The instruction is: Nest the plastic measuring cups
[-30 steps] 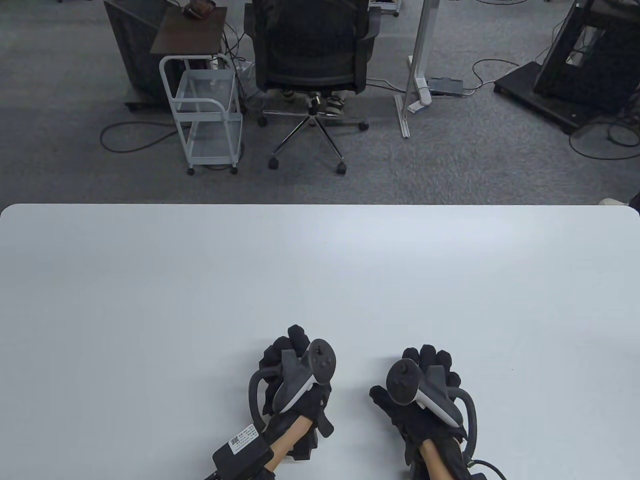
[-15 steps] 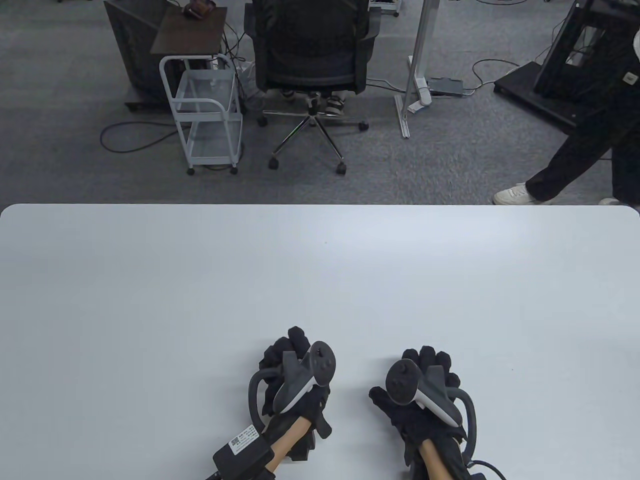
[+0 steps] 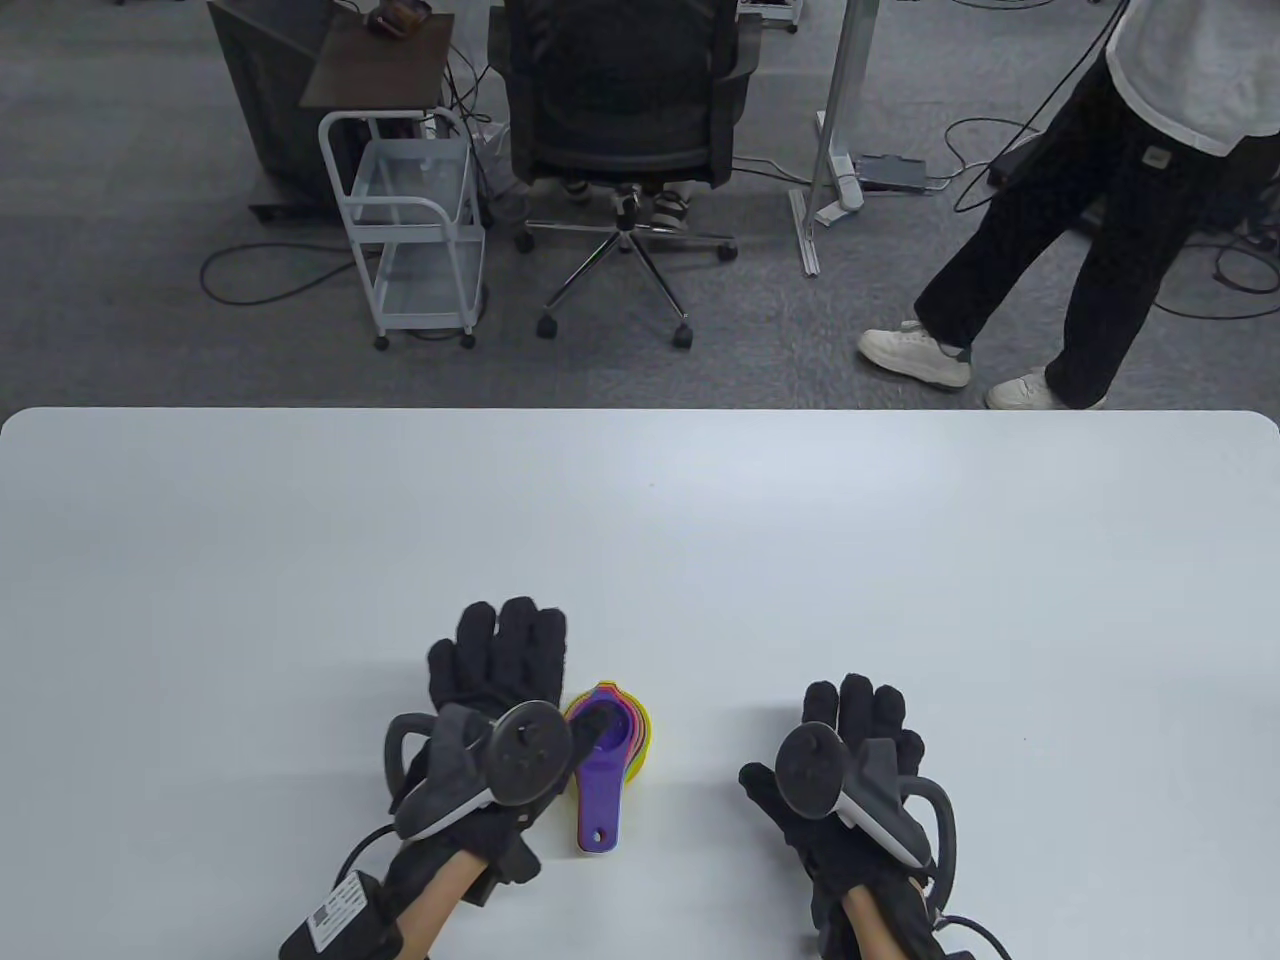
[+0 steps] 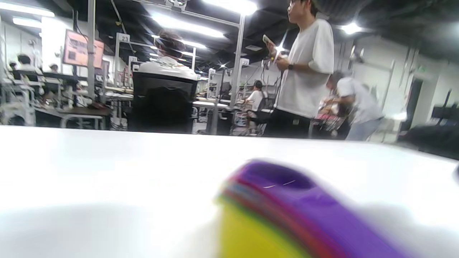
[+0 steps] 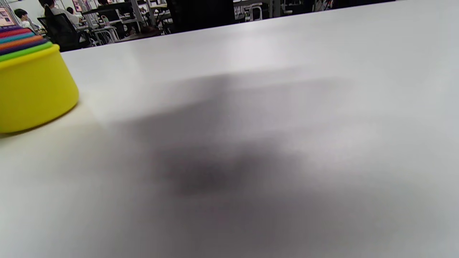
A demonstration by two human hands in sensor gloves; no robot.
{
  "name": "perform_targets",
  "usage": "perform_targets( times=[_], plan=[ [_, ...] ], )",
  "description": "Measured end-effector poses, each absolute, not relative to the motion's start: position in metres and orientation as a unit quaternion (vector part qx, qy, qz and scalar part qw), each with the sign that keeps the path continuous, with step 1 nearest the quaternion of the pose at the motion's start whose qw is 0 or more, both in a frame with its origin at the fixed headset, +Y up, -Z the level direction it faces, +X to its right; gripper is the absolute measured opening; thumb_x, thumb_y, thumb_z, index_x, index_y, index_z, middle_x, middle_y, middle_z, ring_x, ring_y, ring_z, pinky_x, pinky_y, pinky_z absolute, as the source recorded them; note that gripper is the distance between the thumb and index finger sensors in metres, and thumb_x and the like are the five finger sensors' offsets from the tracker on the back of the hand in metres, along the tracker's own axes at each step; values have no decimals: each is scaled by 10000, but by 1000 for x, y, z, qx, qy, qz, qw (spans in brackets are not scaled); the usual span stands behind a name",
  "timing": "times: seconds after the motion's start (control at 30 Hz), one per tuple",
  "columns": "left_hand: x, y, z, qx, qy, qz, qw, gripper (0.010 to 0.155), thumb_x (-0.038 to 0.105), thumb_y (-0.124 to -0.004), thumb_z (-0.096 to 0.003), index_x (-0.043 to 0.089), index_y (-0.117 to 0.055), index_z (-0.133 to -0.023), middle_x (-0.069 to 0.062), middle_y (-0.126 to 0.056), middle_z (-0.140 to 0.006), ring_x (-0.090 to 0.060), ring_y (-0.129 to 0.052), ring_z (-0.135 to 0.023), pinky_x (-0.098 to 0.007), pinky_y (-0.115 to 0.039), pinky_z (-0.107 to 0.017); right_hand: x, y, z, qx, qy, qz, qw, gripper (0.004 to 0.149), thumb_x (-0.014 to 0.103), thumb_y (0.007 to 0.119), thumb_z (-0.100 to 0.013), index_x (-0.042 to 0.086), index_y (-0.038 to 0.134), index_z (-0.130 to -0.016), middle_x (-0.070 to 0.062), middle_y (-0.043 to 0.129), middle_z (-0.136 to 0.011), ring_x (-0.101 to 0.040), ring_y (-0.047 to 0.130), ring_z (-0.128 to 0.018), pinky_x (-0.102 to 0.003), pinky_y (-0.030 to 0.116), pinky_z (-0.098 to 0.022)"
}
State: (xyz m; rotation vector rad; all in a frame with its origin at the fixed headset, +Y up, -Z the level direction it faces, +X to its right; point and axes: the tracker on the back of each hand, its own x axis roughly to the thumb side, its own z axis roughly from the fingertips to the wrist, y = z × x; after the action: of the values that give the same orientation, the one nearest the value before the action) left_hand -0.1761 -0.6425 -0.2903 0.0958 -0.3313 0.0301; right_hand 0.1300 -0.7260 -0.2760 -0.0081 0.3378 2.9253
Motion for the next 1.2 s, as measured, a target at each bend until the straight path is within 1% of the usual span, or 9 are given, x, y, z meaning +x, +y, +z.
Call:
perform_targets(
  times=[0.07,0.1,0.2,0.27,0.33,0.4,0.47,0.63,1.2],
  plan=[
    [-199,-655,-291,30,-156,0,987,920,685,-513,-550,102,-206,-1193,-248,-181,-1252,-658,-147,-1047,-813,-163,-613,129,-725,-275,3,99,991,91,985,644,455,-538,-7,-1,-1120,-399,-121,-1101,-635,-87,-919,-778,93,-659],
    [-209,-663,-292,17,-154,6,988,932,693,-499,-549,106,-171,-1194,-240,-138,-1251,-664,-99,-1033,-817,-139,-599,128,-724,-275,5,94,992,88,985,645,455,-536,-3,-2,-1120,-393,-125,-1103,-630,-93,-920,-776,89,-662],
    [-232,-687,-297,-14,-148,28,988,937,706,-482,-545,124,-125,-1188,-223,-73,-1239,-669,-36,-995,-820,-105,-576,124,-723,-273,18,76,994,76,982,647,456,-531,9,-4,-1120,-379,-132,-1107,-612,-112,-920,-770,79,-665],
    [-237,-696,-302,-31,-139,19,990,931,709,-477,-545,133,-121,-1184,-217,-65,-1230,-667,-31,-985,-819,-105,-573,122,-723,-272,24,75,994,70,983,649,456,-529,16,-9,-1119,-370,-139,-1108,-604,-118,-922,-769,74,-667],
    [-238,-702,-304,-32,-132,14,991,930,710,-476,-544,133,-124,-1183,-222,-76,-1231,-667,-53,-997,-821,-116,-579,120,-724,-272,26,75,995,65,981,648,458,-528,19,-9,-1119,-366,-138,-1109,-604,-120,-922,-768,72,-668],
    [-236,-707,-306,-49,-128,25,990,931,711,-473,-543,132,-120,-1181,-225,-87,-1233,-667,-78,-1009,-825,-129,-584,118,-724,-272,28,76,995,60,982,649,458,-528,18,-9,-1119,-368,-136,-1110,-603,-117,-924,-768,73,-669],
    [-234,-709,-305,-56,-126,42,990,927,706,-480,-542,129,-135,-1180,-226,-103,-1234,-667,-92,-1013,-826,-131,-584,118,-724,-272,29,75,995,60,982,648,459,-528,18,-8,-1119,-368,-134,-1110,-605,-114,-925,-768,73,-669],
    [-237,-706,-300,-43,-129,18,991,922,707,-480,-540,137,-144,-1182,-221,-119,-1239,-661,-109,-1024,-825,-138,-589,118,-724,-272,31,77,995,64,984,648,459,-528,16,-9,-1119,-367,-132,-1112,-605,-110,-929,-769,76,-671],
    [-241,-704,-297,-33,-123,12,992,910,700,-490,-539,147,-162,-1184,-215,-136,-1240,-661,-139,-1033,-823,-148,-595,116,-723,-272,39,93,992,80,985,649,456,-531,10,-12,-1117,-374,-128,-1111,-613,-95,-932,-772,94,-674]
  ],
)
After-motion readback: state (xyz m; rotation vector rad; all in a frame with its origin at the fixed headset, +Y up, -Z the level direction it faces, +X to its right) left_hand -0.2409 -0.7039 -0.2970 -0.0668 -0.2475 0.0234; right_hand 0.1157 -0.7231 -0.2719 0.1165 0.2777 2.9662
